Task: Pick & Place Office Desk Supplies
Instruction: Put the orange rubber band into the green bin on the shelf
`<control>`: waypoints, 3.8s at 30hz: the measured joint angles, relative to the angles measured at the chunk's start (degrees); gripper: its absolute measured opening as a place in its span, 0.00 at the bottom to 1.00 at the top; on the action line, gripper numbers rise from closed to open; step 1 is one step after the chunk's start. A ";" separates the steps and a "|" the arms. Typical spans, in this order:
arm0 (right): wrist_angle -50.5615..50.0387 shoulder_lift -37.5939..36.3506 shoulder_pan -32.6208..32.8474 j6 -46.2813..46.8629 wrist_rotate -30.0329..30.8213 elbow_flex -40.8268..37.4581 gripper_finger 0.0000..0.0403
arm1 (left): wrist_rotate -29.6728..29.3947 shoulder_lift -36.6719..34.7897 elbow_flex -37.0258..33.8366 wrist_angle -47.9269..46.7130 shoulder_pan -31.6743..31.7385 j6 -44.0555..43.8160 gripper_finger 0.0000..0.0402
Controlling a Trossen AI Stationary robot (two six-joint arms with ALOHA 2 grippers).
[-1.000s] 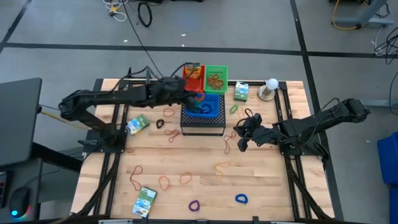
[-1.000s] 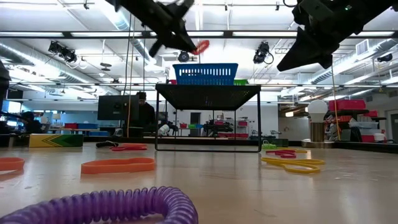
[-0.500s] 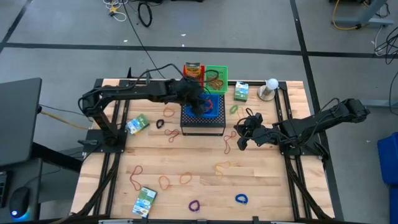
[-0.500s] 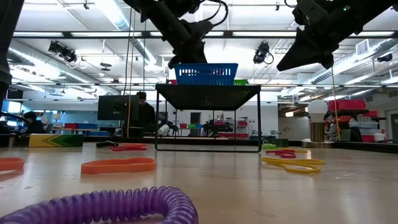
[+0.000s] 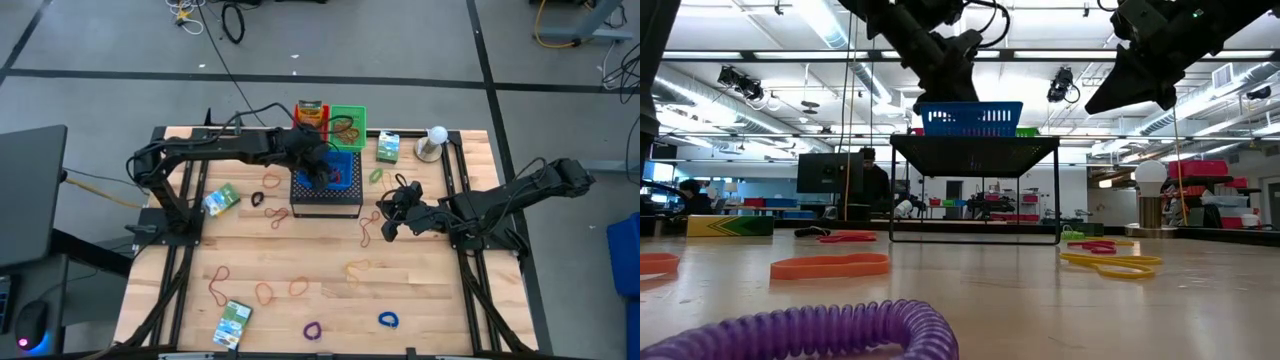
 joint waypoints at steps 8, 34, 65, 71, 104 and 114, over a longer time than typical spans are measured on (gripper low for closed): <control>0.09 0.00 0.00 0.02 -0.01 0.00 0.02 | 5.59 0.00 0.00 1.90 0.42 2.82 0.38; -0.28 0.02 -6.04 7.85 -7.69 0.00 0.02 | 9.99 -23.33 -5.14 5.42 1.10 13.25 0.01; -4.94 15.84 4.20 7.48 -14.16 9.27 0.02 | 3.01 -46.49 -69.91 54.86 -11.78 -4.36 0.02; -5.38 28.02 6.59 6.92 -16.48 19.91 0.09 | 3.67 -43.71 -69.85 53.31 -13.74 -7.31 0.06; -1.54 37.44 4.10 -13.04 -31.90 17.71 0.13 | -15.00 -1.75 -35.16 20.53 -45.53 -41.69 0.28; 8.15 37.40 4.58 -6.79 -26.65 14.93 0.05 | -14.77 7.28 -25.15 15.92 -45.44 -38.19 0.35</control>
